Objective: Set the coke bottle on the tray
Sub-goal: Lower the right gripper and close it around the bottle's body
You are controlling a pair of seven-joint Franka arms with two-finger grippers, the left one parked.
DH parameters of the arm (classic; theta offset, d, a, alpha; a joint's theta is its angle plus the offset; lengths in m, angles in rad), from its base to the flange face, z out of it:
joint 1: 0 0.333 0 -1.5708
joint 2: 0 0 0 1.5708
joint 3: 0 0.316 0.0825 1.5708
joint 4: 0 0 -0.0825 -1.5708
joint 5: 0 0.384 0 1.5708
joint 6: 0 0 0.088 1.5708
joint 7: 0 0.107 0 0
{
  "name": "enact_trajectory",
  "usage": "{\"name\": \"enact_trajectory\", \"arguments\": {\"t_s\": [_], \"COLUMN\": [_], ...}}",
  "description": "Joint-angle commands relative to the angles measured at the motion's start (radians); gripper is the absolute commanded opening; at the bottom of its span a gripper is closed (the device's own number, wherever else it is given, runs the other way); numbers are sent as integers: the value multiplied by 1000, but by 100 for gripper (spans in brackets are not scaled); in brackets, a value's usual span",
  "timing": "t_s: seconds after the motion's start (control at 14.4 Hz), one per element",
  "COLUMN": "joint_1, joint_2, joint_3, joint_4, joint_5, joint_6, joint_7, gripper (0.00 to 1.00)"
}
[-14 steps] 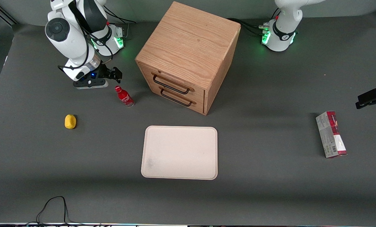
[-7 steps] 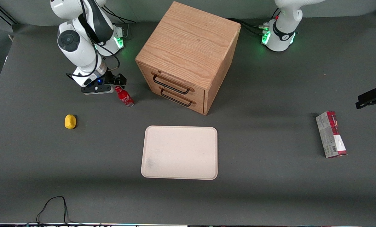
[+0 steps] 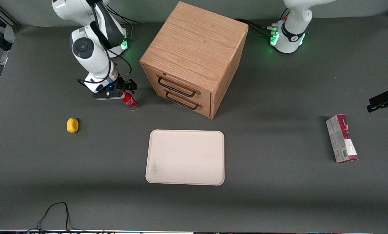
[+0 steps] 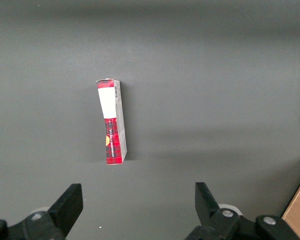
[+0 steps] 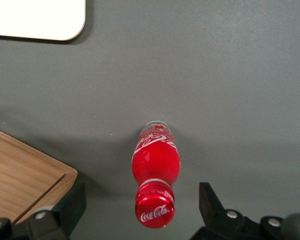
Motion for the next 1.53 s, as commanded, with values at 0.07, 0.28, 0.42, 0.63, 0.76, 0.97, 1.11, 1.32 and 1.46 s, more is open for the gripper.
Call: {"name": "enact_trajectory", "arguments": {"t_s": [0.07, 0.28, 0.42, 0.63, 0.76, 0.97, 1.11, 1.32, 1.46], "joint_1": [11, 7, 8, 7, 8, 8, 8, 7, 7], "joint_2": [-2, -6, -2, 2, 3, 3, 2, -18, -29], "joint_3": [-18, -21, -33, -33, -33, -33, -35, -36, -47], "joint_4": [-6, -10, -10, -10, -9, -9, -3, 51, 152], "joint_5": [10, 9, 9, 9, 9, 9, 9, 9, 9], "joint_6": [16, 13, 11, 4, -3, -4, -22, -103, -233], "joint_7": [18, 12, 10, 10, 10, 9, 5, 7, 10], "gripper": [100, 100, 98, 49, 31, 3, 0, 0, 0]}}
